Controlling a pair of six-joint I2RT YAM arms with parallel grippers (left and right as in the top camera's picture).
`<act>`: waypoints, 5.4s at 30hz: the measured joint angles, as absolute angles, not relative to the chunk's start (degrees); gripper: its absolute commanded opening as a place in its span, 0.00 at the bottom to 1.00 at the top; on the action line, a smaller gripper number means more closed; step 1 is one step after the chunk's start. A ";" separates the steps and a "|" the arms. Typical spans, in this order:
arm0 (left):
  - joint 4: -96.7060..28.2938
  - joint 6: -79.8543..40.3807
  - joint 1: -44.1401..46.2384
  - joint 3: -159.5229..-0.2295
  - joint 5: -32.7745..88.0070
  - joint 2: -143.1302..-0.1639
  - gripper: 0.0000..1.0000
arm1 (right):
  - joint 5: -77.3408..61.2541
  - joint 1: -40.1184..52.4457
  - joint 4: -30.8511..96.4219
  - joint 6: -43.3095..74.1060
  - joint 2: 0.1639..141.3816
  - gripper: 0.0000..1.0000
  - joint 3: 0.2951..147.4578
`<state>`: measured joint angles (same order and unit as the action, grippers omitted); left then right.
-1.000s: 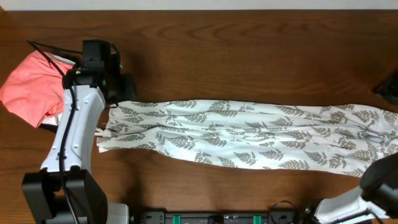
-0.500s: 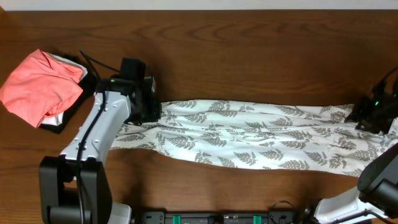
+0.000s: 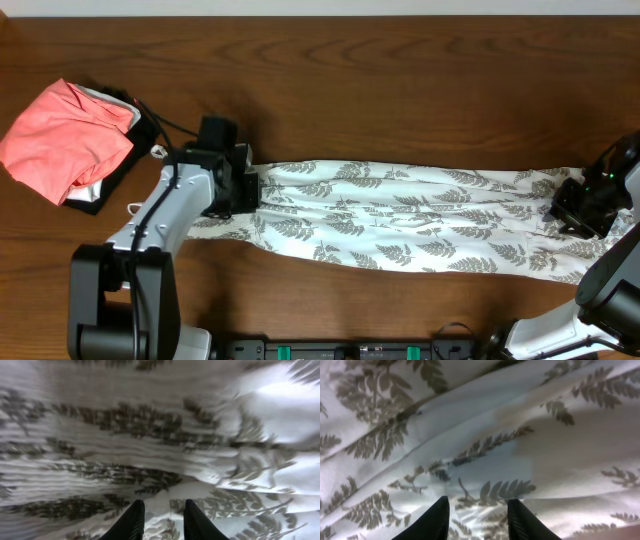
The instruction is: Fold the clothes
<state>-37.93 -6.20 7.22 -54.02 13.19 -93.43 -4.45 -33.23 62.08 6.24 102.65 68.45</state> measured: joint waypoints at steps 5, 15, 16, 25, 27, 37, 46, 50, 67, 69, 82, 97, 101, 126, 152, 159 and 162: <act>-33.54 -6.72 7.22 -49.95 13.19 -93.45 0.28 | -4.36 -33.23 59.61 7.22 102.65 0.37 66.06; -28.73 -7.51 7.22 -48.49 13.19 -93.45 0.28 | -4.25 -33.23 52.31 8.99 102.65 0.34 59.33; -28.01 -7.53 7.22 -48.47 13.19 -93.45 0.28 | -4.29 -33.23 51.42 9.15 102.65 0.34 58.67; -22.87 -10.61 7.22 -48.45 13.15 -93.45 0.28 | -4.51 -32.91 44.62 10.81 102.06 0.32 57.41; -21.96 -11.49 7.22 -48.45 13.15 -93.45 0.28 | -4.47 -32.40 42.09 11.07 102.02 0.32 57.39; -21.34 -13.21 7.22 -48.45 13.13 -93.54 0.28 | -5.52 -28.71 30.00 11.42 102.06 0.34 56.86; -21.34 -13.34 7.22 -48.45 13.13 -93.54 0.29 | -8.16 -25.71 26.89 11.62 102.10 0.45 57.41; -21.50 -13.34 7.22 -48.45 13.15 -93.54 0.29 | -9.47 -28.80 32.32 11.84 100.88 0.56 61.47; -22.02 -13.52 7.22 -48.45 13.15 -93.54 0.34 | -11.16 -45.87 36.07 11.97 91.33 0.65 68.16; -22.37 -13.52 7.22 -48.45 13.15 -93.54 0.34 | -11.16 -45.91 35.09 11.92 95.09 0.64 68.01; -22.92 -13.52 7.22 -48.45 13.15 -93.54 0.35 | -12.14 -45.91 28.60 11.60 106.45 0.42 67.20; -22.94 -13.52 7.22 -48.45 13.15 -93.54 0.35 | -12.08 -44.66 24.99 11.64 107.33 0.45 67.20; -22.94 -13.52 7.22 -48.45 13.15 -93.54 0.35 | -12.08 -43.51 24.69 11.66 108.38 0.42 67.20; -23.00 -13.52 7.22 -48.45 13.15 -93.54 0.36 | -14.79 -43.16 41.80 11.99 96.44 0.01 71.64; -24.03 -13.52 7.22 -48.45 13.15 -93.54 0.36 | -3.95 -43.27 41.58 11.22 97.51 0.14 66.41; -24.01 -13.52 7.22 -48.45 13.13 -93.54 0.36 | -12.93 -43.24 42.65 8.71 97.58 0.09 69.54; -24.01 -13.52 7.22 -48.45 13.13 -93.54 0.36 | -11.25 -43.27 40.84 8.45 98.80 0.08 69.23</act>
